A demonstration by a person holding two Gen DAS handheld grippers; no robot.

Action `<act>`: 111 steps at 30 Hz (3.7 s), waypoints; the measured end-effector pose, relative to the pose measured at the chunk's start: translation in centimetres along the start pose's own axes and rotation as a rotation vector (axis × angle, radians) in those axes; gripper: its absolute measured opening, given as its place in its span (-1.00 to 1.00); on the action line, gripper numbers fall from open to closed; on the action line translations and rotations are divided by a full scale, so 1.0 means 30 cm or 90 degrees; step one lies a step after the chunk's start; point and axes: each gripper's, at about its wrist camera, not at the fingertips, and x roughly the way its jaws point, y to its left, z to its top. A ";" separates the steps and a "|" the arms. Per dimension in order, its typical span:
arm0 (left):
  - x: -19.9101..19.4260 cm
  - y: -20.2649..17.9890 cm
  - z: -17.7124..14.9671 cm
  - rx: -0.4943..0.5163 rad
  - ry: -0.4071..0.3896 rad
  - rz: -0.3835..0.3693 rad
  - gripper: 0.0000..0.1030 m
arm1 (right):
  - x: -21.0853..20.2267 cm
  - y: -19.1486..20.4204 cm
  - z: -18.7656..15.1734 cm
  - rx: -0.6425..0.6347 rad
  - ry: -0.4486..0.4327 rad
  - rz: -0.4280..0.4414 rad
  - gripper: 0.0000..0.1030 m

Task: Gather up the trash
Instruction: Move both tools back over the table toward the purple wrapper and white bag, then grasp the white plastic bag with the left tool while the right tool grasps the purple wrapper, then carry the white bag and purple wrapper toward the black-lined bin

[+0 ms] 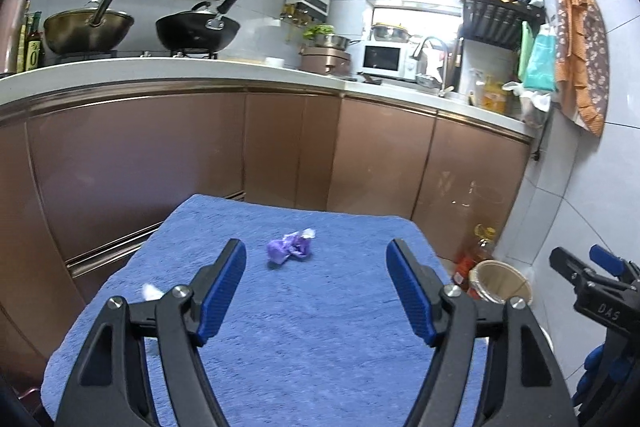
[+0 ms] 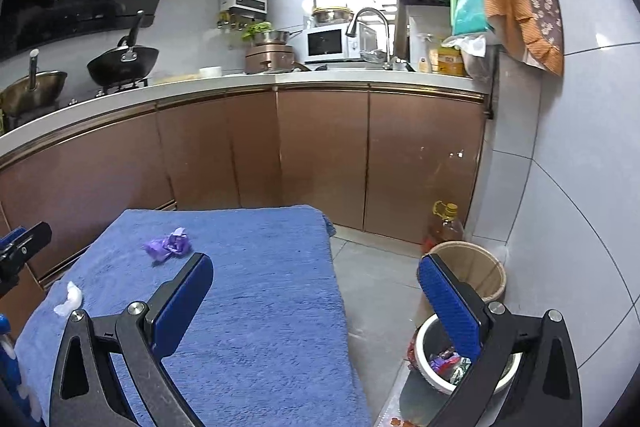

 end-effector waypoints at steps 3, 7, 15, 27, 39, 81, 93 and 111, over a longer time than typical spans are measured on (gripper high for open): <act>0.006 0.032 -0.015 -0.001 0.007 0.018 0.38 | 0.002 0.017 0.002 -0.005 -0.005 0.011 1.00; 0.022 0.067 -0.022 -0.005 0.013 0.035 0.38 | 0.011 0.050 0.007 -0.014 -0.007 0.021 1.00; 0.073 0.137 -0.047 -0.018 0.034 0.047 0.38 | 0.063 0.105 0.000 -0.034 0.013 0.035 1.00; 0.160 0.222 -0.078 -0.038 0.066 0.060 0.38 | 0.157 0.215 -0.010 -0.074 0.051 0.049 1.00; 0.287 0.357 -0.112 -0.073 0.110 0.079 0.38 | 0.296 0.324 -0.013 -0.110 0.102 0.074 1.00; 0.570 0.662 -0.318 -0.133 0.277 0.103 -0.41 | 1.179 0.707 -0.082 0.007 0.335 0.355 -0.18; 0.542 0.680 -0.319 -0.140 0.259 0.092 -0.46 | 0.911 0.629 -0.045 -0.033 0.292 0.383 -0.20; 0.405 0.474 -0.222 -0.059 0.235 0.035 -0.47 | 0.499 0.033 0.006 0.092 0.188 0.241 -0.20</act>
